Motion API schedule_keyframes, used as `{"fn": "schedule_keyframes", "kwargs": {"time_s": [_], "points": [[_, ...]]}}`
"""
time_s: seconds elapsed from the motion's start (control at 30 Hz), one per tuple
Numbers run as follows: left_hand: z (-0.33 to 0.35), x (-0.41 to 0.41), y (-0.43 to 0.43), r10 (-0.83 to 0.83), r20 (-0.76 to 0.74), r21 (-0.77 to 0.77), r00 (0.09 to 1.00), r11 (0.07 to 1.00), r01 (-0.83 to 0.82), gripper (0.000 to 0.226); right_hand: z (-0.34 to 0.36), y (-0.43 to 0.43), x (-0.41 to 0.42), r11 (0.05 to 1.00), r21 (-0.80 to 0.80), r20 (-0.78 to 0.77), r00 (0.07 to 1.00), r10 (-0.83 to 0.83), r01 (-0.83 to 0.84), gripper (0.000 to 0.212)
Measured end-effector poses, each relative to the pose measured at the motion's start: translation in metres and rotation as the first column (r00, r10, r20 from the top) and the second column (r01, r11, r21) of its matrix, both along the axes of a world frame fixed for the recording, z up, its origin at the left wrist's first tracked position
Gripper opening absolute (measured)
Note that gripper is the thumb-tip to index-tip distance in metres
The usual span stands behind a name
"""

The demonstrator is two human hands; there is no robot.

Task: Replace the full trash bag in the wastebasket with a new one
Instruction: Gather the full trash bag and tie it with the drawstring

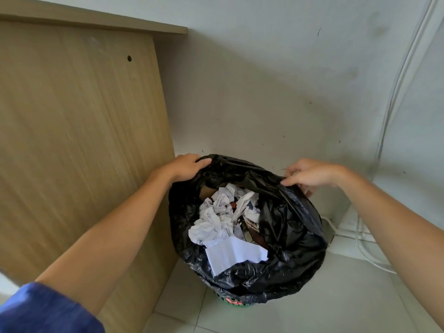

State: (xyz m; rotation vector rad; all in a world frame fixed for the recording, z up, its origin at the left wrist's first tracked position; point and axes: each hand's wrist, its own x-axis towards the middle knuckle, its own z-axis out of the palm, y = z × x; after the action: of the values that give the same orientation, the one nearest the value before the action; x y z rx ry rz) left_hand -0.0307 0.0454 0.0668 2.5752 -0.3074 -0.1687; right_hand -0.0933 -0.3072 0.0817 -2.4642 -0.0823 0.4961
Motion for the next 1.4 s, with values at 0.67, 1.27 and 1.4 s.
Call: {"fn": "schedule_keyframes", "kwargs": {"time_s": [0.67,1.27,1.4], "points": [[0.026,-0.031,-0.004,-0.091,-0.346,0.214,0.934,0.961,0.173,0.072,-0.011,-0.032,-0.064,0.982,-0.18,-0.433,0.892,-0.133,0.059,0.132],[0.034,-0.031,-0.031,-0.165,-0.258,-0.009,0.952,0.986,0.168,0.086,0.02,0.009,-0.046,0.807,0.563,-0.054,0.982,-0.179,0.178,0.034],[0.042,-0.033,-0.019,0.054,-0.327,0.242,0.943,0.97,0.029,0.094,0.033,0.011,-0.042,0.726,0.687,-0.052,0.998,0.028,0.015,0.061]]}}
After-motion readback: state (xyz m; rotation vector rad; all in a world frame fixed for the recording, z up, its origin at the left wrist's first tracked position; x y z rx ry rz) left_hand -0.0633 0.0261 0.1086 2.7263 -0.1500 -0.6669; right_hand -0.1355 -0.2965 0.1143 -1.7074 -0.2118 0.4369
